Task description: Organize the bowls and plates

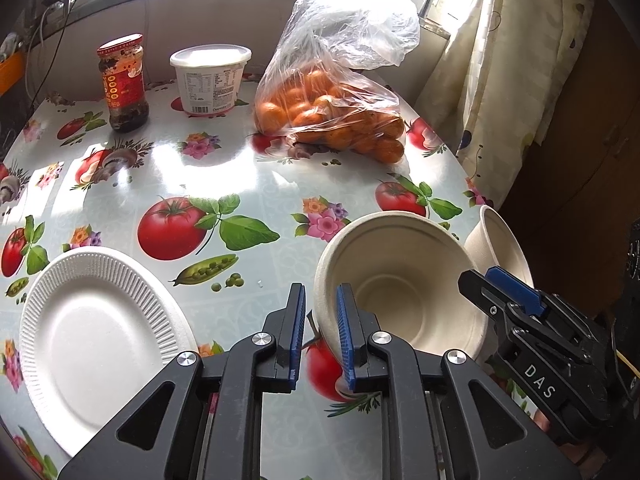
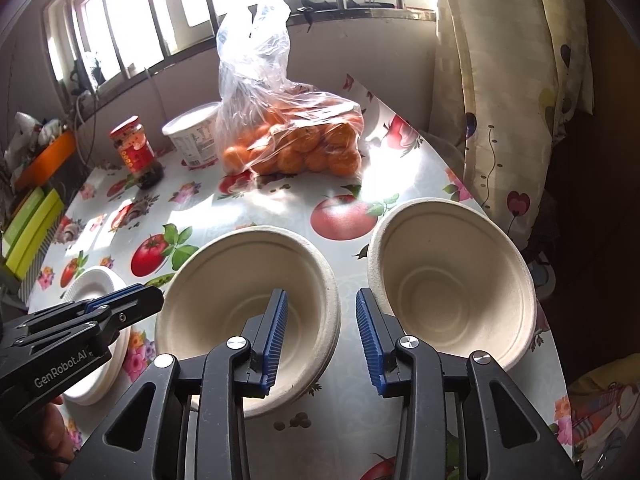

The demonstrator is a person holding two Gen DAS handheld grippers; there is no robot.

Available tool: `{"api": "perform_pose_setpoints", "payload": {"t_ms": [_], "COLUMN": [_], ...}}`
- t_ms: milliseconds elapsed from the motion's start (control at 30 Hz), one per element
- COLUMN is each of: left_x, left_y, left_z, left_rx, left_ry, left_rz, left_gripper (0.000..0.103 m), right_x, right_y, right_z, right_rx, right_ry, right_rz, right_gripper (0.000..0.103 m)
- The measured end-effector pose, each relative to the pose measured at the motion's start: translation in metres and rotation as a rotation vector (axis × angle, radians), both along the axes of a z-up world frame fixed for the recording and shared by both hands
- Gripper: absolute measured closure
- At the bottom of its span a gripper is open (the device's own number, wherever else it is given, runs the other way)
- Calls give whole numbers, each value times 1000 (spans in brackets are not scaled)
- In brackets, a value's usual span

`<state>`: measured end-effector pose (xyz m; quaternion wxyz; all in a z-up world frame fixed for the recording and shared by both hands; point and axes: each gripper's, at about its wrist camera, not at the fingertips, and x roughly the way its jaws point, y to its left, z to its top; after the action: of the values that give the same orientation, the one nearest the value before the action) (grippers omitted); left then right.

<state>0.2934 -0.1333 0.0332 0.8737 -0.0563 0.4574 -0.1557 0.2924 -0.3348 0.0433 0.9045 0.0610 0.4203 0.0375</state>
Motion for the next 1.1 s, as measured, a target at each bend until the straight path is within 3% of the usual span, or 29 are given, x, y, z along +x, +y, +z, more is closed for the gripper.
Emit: {"api": "perform_pose_setpoints", "payload": {"t_ms": [100,633,733,1100], "left_x": [-3,-22,-22,-14], "left_y": [1,-4,-7,-33], "left_z": [3,30,33,43], "left_rx": [7,41,26,-12], "left_ry": [-14,-128,-127,-111], "left_rz": [9,-30,-53,-158], "left_gripper": [79,76,62,61], "right_x": [-2,-28,-33,-51], "right_y": [-1,-1,-6,-48], "right_z": [3,22,27,34], "right_rx": [3,38,43,25], "right_ry": [-7,-64,-76,-85], "right_rz": [-2,-54,-81,-213], "right_gripper": [65,55,55,55]}}
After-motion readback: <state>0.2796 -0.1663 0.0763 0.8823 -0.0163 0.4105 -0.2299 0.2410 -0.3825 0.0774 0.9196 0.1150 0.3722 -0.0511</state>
